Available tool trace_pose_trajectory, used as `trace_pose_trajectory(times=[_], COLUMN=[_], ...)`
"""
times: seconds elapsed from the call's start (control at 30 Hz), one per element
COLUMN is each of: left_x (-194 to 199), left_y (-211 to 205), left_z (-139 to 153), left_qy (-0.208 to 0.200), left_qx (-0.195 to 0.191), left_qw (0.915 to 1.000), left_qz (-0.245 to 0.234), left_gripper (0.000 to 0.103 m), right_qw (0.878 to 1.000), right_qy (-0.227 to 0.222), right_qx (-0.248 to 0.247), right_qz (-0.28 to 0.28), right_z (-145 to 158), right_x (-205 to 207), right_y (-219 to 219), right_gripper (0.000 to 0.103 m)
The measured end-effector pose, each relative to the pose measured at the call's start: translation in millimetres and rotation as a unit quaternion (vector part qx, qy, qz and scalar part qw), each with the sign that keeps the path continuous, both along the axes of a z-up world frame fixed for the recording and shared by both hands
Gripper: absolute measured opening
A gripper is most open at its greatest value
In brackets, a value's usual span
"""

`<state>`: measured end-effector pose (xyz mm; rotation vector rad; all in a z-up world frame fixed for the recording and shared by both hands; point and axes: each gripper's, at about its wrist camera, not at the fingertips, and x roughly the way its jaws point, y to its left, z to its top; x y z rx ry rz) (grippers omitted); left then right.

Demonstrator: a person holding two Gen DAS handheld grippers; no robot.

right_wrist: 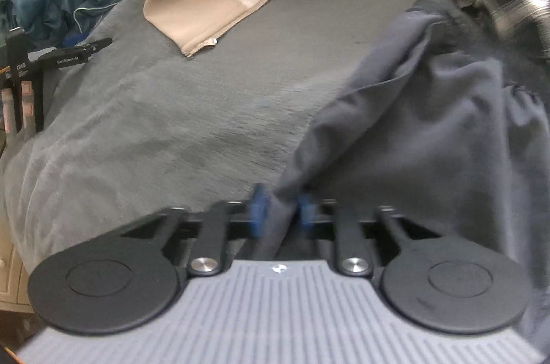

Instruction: Fold clothes

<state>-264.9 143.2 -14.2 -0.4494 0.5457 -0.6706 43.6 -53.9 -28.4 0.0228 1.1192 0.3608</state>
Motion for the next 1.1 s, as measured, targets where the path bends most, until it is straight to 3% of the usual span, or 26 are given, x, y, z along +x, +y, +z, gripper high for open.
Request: trace_pose_trajectory(times=[0.17,0.37,0.8,1.1], left_x=[3,11,48,84], left_y=[-26,-70,-195,-278], left_z=[10,28,50,51], left_qy=[0.007,0.006,0.011,0.026], left_qx=[-0.043,-0.067,-0.028,-0.013], left_qw=[0.9983,0.9935,0.9841,0.9756], left_qz=[-0.038,-0.092,-0.175,-0.217], left_gripper=[0.001,0.001,0.002,0.002], right_qw=[0.999,0.998,0.993,0.989], right_qy=[-0.027,-0.064,-0.099,-0.117], right_qx=[0.016,0.022,0.026,0.035], right_qz=[0.003,-0.005,-0.065,-0.086], right_z=[19,48,52,45], right_x=[-10,-26,-47,-39], right_y=[-39,-97,-242,-311], right_gripper=[0.005,0.004,0.003,0.002])
